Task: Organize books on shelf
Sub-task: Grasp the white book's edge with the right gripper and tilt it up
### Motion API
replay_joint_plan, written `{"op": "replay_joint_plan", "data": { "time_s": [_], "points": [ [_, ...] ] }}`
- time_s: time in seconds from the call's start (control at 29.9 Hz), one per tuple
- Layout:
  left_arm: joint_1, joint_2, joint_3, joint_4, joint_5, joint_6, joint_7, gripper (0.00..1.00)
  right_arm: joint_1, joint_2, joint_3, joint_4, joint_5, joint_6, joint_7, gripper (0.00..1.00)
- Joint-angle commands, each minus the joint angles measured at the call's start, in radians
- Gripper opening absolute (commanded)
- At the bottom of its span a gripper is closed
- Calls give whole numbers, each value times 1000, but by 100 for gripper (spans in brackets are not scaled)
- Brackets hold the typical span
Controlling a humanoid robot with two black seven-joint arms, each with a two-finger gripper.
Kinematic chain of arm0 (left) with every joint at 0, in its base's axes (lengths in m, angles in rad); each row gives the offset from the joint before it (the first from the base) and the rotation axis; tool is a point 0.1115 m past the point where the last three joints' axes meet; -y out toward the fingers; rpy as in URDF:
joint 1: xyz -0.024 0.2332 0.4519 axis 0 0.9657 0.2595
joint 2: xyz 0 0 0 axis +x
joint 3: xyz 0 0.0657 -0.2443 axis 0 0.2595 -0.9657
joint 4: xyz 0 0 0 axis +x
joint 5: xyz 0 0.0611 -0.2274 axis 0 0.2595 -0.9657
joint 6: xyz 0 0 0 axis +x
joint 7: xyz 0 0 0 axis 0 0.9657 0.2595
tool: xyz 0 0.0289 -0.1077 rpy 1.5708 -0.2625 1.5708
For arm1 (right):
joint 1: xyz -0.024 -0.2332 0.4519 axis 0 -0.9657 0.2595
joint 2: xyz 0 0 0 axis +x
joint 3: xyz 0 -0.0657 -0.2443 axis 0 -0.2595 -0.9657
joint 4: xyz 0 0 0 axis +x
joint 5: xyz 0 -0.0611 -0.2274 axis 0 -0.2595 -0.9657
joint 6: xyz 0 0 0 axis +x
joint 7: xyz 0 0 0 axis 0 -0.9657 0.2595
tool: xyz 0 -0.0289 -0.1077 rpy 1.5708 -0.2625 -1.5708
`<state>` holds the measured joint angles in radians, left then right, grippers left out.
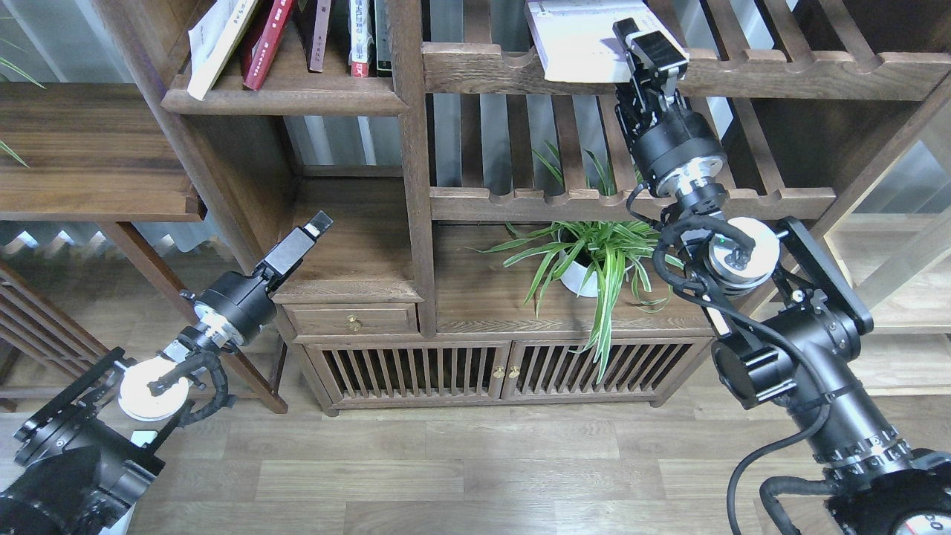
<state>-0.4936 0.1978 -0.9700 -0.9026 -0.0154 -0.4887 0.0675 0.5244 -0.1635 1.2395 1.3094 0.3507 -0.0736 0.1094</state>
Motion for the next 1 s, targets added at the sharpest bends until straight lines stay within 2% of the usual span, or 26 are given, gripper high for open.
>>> {"op": "replay_joint_plan", "data": {
  "time_s": [0.0, 0.1, 0.47, 0.53, 0.7, 0.97],
  "points": [
    [7, 6, -1, 1, 0, 0, 0, 98, -1, 5, 0, 2, 1, -9, -1, 35],
    [18, 6, -1, 1, 0, 0, 0, 98, -6, 1, 0, 2, 1, -6, -1, 31],
    [12, 8, -3, 14, 0, 0, 0, 98, -18, -5, 0, 1, -1, 61, 1, 5],
    [12, 8, -3, 16, 0, 0, 0, 98, -26, -10, 0, -1, -1, 87, 0, 5],
    [12, 8, -1, 19, 0, 0, 2, 98, -122, -57, -18, 1, -3, 260, -10, 5],
    [9, 5, 4, 36, 0, 0, 2, 98, -248, -113, -26, 2, -3, 425, -13, 5]
  ]
}}
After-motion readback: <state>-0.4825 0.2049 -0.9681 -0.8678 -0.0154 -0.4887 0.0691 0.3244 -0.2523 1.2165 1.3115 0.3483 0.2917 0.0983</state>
